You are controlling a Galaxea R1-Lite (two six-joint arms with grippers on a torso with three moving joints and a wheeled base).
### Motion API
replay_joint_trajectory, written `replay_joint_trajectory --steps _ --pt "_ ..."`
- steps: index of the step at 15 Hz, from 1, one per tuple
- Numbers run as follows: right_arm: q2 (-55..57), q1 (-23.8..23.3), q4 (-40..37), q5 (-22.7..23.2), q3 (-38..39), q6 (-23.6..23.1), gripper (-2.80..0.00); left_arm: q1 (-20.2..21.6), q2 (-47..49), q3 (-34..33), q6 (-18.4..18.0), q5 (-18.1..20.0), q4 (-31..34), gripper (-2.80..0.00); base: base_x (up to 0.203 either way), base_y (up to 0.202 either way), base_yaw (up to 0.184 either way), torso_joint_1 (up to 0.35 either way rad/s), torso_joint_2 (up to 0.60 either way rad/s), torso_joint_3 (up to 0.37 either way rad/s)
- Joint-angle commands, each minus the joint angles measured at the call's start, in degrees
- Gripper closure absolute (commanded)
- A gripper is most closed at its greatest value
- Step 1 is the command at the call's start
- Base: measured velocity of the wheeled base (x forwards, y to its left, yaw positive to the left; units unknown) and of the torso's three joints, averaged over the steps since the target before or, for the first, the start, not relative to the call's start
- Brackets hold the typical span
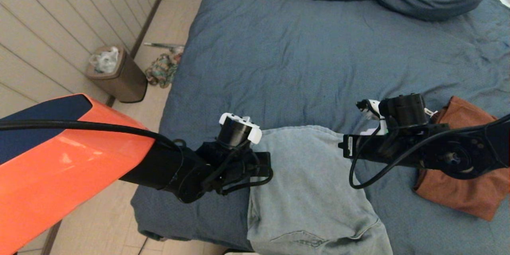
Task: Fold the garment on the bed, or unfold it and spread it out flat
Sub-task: Unford the blue shorts
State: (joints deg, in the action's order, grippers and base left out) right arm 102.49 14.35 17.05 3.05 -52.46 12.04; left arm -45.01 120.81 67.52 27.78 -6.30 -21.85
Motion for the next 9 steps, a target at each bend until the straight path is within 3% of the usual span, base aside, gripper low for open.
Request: replay_joint_trajectory --steps 1,4,9 --pt "-0.18 -1.11 0.53 0.03 0.78 0.13 0.0 -0.02 -2.05 -0.63 0.17 -0.32 -0.19 0.0 0.0 0.0 0.0 0.0 0.0 0.0" --pt "0.86 -4.5 0.55 -0.13 -0.14 -0.12 0.0 -0.01 -3.82 -1.34 0.19 -5.55 -0.28 0.0 0.0 0.0 0.0 0.0 0.0 0.0" --pt "4.78 -6.04 0.63 -0.08 -2.22 -0.37 0.0 -0.08 -3.22 -1.69 0.17 -5.48 -0.22 0.0 0.0 0.0 0.0 0.0 0.0 0.0"
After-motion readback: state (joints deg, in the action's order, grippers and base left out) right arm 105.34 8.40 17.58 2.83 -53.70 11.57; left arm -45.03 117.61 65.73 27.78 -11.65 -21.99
